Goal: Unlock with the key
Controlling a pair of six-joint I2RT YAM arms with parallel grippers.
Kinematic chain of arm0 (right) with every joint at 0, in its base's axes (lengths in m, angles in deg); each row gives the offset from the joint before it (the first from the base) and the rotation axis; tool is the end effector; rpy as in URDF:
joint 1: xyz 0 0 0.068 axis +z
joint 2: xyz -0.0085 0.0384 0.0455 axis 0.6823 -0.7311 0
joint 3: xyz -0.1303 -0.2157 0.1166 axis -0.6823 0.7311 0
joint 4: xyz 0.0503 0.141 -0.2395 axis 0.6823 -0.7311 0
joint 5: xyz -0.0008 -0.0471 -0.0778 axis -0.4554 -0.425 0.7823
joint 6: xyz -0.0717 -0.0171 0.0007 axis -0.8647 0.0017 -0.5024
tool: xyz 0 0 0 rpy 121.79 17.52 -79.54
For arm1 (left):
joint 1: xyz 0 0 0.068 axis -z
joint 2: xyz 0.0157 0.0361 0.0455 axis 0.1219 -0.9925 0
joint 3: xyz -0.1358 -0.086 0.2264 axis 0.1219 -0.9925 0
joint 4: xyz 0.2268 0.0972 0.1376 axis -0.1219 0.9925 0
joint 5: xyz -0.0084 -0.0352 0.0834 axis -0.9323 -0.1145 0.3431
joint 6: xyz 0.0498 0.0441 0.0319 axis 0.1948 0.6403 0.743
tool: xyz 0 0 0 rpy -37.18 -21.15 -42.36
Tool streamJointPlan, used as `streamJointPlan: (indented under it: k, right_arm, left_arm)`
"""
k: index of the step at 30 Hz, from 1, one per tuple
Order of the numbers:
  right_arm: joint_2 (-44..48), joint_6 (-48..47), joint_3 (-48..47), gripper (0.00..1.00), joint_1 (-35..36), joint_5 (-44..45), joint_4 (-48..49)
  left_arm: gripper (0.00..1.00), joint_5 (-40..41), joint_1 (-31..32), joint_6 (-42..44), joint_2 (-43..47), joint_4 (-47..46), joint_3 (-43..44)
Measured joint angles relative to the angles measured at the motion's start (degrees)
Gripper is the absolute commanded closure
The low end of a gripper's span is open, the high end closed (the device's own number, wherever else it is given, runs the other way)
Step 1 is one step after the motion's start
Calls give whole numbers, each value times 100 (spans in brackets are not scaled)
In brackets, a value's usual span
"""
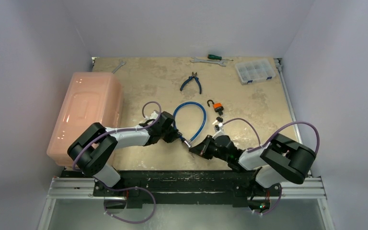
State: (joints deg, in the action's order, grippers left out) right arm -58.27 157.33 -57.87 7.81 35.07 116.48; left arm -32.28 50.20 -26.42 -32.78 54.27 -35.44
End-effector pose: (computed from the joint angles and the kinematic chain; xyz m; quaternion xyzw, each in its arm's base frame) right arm 0.1541 0.1911 0.0824 0.1510 0.8316 0.4737 0.2474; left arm 0.2361 -0.2137 0.1060 -0.3888 0.8625 -0.2763 0.1689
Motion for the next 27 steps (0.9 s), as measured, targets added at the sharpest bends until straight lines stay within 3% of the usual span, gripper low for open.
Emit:
streamJointPlan:
  k: [8, 10, 12, 14, 16, 22, 27]
  right_arm:
    - [-57, -498, -120, 100, -282, -560, -203]
    - [-118, -608, -188, 86, -334, -704, -262]
    - [-136, -704, -258, 65, -387, -835, -343]
    - [-142, -793, -323, 54, -428, -962, -411]
    - [-96, -870, -361, 49, -431, -1062, -461]
    - [426, -1001, -361, 44, -442, -1086, -863]
    - [1012, -1091, -315, 47, -476, -1029, -1178]
  left_arm:
    - [100, 350, 234, 11, 101, 0, -94]
    - [100, 435, 267, 11, 103, 0, -94]
    - [100, 490, 271, 7, 111, -2, -103]
    - [100, 485, 295, -9, 131, -4, -109]
    - [100, 461, 363, -11, 138, -4, -111]
    - [100, 437, 341, -98, 142, 52, -111]
    - [100, 354, 289, -125, 127, 85, -72]
